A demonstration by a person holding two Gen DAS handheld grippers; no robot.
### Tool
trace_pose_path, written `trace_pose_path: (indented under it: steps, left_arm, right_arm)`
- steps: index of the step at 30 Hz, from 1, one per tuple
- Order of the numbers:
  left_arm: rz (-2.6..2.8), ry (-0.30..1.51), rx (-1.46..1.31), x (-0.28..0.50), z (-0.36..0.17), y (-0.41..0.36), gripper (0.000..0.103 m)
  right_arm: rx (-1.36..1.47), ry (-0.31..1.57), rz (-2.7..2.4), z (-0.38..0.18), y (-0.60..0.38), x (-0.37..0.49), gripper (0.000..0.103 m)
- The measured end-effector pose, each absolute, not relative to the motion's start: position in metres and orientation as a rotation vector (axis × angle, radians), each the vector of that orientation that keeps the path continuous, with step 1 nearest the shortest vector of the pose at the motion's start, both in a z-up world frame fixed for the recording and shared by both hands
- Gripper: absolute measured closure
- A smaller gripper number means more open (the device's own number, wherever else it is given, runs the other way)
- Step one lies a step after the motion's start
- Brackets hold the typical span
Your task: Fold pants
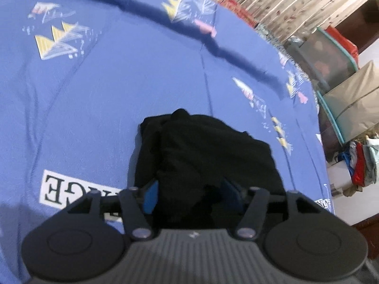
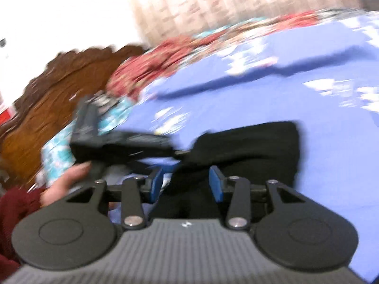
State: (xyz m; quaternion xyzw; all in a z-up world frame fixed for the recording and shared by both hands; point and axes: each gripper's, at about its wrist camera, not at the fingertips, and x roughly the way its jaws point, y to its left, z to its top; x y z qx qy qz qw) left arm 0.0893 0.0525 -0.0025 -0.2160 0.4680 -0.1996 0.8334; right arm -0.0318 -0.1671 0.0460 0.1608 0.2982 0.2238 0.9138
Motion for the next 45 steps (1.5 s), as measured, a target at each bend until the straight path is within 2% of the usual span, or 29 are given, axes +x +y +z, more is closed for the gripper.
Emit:
trace_pose_path:
  steps: [1, 4, 10, 13, 16, 20, 23, 27, 29, 31, 33, 34, 35, 37, 45]
  left_arm:
    - [-0.425, 0.983, -0.451, 0.083, 0.000, 0.053, 0.041]
    - [-0.423, 0.971, -0.416, 0.064, 0.005, 0.054, 0.040]
    - [-0.368, 0.986, -0.295, 0.037, -0.004, 0.049, 0.041]
    - [-0.309, 1.032, -0.269, 0.037, -0.018, 0.052, 0.040]
    - [-0.307, 1.027, -0.328, 0.033, -0.012, 0.064, 0.041]
    - [-0.357, 0.891, -0.283, 0.022, 0.027, 0.059, 0.041]
    - [-0.478, 0.791, -0.201, 0.017, 0.053, 0.027, 0.040]
    - [-0.651, 0.763, -0.109, 0.018, 0.055, -0.034, 0.040]
    - [-0.692, 0.786, -0.058, 0.016, 0.041, -0.061, 0.041]
    - [-0.695, 0.842, -0.021, 0.018, 0.023, -0.077, 0.043]
    - [-0.695, 0.823, 0.028, 0.010, 0.015, -0.082, 0.042]
    - [-0.695, 0.819, 0.050, 0.007, 0.014, -0.083, 0.042]
    - [-0.695, 0.828, 0.058, 0.007, 0.013, -0.083, 0.042]
    - [-0.693, 0.864, 0.030, 0.009, 0.009, -0.078, 0.043]
    - [-0.678, 0.889, 0.015, 0.008, 0.000, -0.075, 0.043]
  right_arm:
    - [0.346, 0.616, 0.420, 0.044, -0.176, -0.035, 0.059]
    - [0.411, 0.664, 0.327, 0.030, -0.196, -0.035, 0.079]
    - [0.413, 0.779, 0.313, 0.002, -0.177, -0.028, 0.080]
    - [0.457, 0.940, 0.346, -0.025, -0.168, -0.027, 0.093]
    - [0.401, 0.924, 0.370, -0.016, -0.160, -0.039, 0.091]
    - [0.380, 0.761, 0.389, 0.024, -0.181, -0.039, 0.090]
    - [0.407, 0.687, 0.315, 0.043, -0.206, -0.016, 0.090]
    - [0.366, 0.705, 0.236, 0.047, -0.219, 0.040, 0.086]
    - [0.351, 0.752, 0.227, 0.039, -0.215, 0.070, 0.080]
    - [0.368, 0.794, 0.227, 0.030, -0.223, 0.086, 0.079]
    - [0.374, 0.834, 0.244, 0.020, -0.217, 0.101, 0.078]
    - [0.369, 0.853, 0.256, 0.016, -0.210, 0.106, 0.078]
    - [0.352, 0.880, 0.260, 0.011, -0.205, 0.112, 0.085]
    - [0.293, 0.901, 0.245, 0.012, -0.193, 0.116, 0.090]
    - [0.248, 0.926, 0.181, 0.006, -0.178, 0.144, 0.100]
